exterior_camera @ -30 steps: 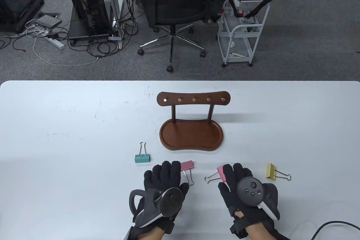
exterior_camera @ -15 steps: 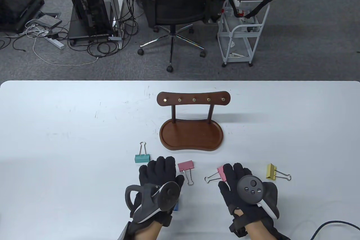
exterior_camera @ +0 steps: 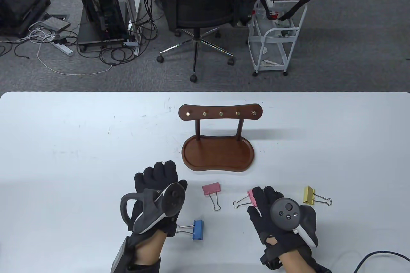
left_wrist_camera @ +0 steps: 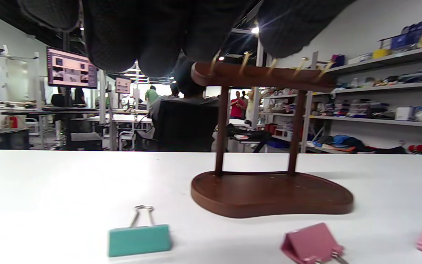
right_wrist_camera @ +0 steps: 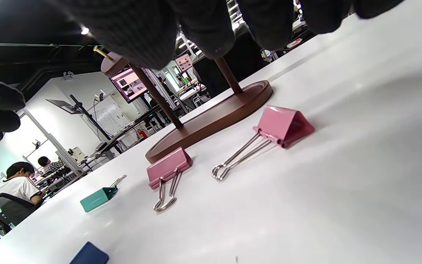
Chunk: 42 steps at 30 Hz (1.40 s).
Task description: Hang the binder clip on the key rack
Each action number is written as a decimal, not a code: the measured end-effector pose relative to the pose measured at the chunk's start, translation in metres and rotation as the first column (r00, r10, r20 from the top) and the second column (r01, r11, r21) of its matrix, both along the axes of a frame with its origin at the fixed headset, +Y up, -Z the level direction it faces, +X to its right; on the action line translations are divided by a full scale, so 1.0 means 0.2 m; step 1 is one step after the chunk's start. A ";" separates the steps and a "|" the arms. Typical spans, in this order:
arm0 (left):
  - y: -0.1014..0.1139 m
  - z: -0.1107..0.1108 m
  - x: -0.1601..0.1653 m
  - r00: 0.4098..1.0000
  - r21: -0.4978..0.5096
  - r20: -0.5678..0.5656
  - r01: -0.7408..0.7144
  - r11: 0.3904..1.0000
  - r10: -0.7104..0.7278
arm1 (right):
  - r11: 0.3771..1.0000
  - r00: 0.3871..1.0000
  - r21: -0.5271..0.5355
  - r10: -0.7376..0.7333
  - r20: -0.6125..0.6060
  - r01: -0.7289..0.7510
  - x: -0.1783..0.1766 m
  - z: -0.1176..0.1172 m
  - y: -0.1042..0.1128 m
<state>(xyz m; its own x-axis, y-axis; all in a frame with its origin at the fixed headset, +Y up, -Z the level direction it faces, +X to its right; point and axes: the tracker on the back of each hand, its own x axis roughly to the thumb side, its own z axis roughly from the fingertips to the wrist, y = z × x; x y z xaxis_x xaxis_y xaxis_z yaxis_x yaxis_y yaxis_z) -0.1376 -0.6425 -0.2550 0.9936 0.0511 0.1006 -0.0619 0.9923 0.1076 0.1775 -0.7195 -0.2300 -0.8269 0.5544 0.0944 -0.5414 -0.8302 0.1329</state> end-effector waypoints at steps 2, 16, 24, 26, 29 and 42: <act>-0.02 -0.04 -0.03 1.000 -0.027 -0.028 0.004 1.000 -0.005 | 1.000 1.000 -0.003 -0.004 -0.001 0.004 0.00 0.00 0.00; -0.31 -0.27 -0.05 0.981 -0.233 -0.129 0.111 0.966 -0.144 | 1.000 1.000 0.008 0.005 -0.003 -0.005 -0.01 0.01 0.00; -0.46 -0.38 -0.06 0.959 -0.322 -0.199 0.131 0.938 -0.202 | 0.999 0.999 0.041 0.033 -0.003 -0.033 -0.01 0.03 0.01; -0.49 -0.39 -0.06 0.956 -0.331 -0.205 0.134 0.934 -0.210 | 0.998 0.999 0.052 0.045 0.001 -0.045 -0.01 0.03 0.01; -0.52 -0.41 -0.06 0.952 -0.344 -0.215 0.137 0.929 -0.220 | 0.995 0.998 0.071 0.065 0.008 -0.066 -0.01 0.03 0.02; -0.52 -0.44 -0.03 0.947 -0.328 -0.208 0.170 0.929 -0.247 | 0.995 0.998 0.070 0.067 0.003 -0.067 -0.03 0.04 0.01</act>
